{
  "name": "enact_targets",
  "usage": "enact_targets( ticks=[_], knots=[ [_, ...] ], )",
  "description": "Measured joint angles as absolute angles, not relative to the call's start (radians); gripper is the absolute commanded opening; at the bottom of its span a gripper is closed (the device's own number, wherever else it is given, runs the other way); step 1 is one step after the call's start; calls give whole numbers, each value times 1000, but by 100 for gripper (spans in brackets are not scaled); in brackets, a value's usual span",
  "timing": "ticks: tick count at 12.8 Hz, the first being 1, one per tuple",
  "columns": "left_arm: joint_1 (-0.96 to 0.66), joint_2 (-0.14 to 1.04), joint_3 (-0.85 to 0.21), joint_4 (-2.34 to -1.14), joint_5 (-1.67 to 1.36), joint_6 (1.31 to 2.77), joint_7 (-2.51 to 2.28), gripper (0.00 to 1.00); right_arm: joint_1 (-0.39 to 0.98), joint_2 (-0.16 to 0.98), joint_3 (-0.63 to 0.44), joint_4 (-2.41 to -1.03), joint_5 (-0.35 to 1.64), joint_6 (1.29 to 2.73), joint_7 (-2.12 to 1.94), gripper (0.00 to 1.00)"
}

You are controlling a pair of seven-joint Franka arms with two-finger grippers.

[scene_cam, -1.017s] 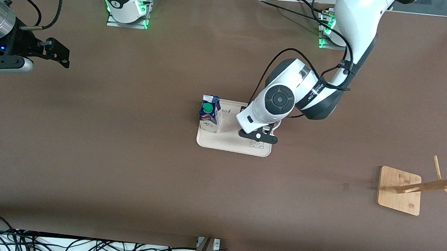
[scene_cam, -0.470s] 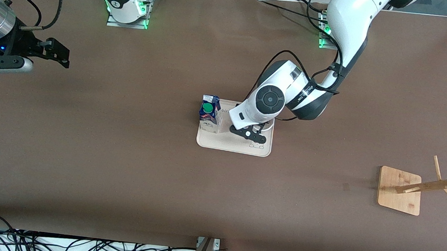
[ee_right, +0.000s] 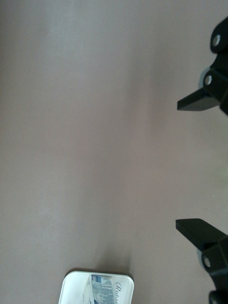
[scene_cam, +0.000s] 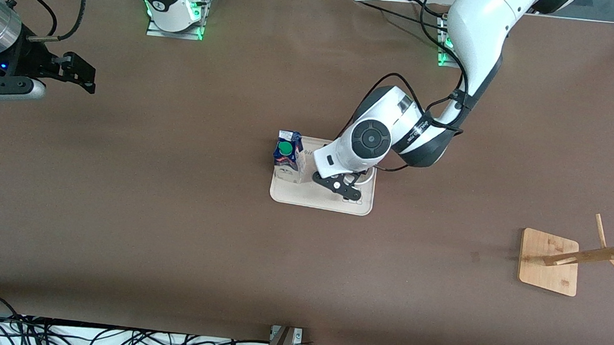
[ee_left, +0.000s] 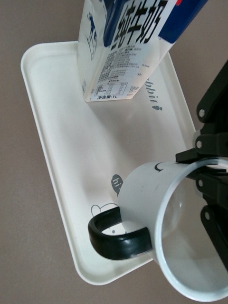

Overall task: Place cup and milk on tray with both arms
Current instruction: 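Lower the mug onto the tray beside the carton, open the left gripper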

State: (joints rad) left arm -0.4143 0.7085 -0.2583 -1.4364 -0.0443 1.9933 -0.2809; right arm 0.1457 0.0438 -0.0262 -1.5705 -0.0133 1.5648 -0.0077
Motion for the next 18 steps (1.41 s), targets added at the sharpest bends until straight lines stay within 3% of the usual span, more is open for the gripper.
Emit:
enact_targets(
  ticks=[12,13,14,18],
  knots=[
    [-414,765,-251,-1437,-44,2028,-271,1,146,44,-26,-1570,-13,1565,-7,100],
    [-414,767,-251,-1441,-44,2050,-271,56,146,44,-26,-1570,-13,1565,-7,100],
    [-415,767,-252,-1443,-44,2063,-271,100,146,44,-26,-1570,-13,1565,-7,100],
    [-417,772,-252,-1451,-44,2092,-271,100,146,44,-26,-1570,-13,1565,-6,100]
  ],
)
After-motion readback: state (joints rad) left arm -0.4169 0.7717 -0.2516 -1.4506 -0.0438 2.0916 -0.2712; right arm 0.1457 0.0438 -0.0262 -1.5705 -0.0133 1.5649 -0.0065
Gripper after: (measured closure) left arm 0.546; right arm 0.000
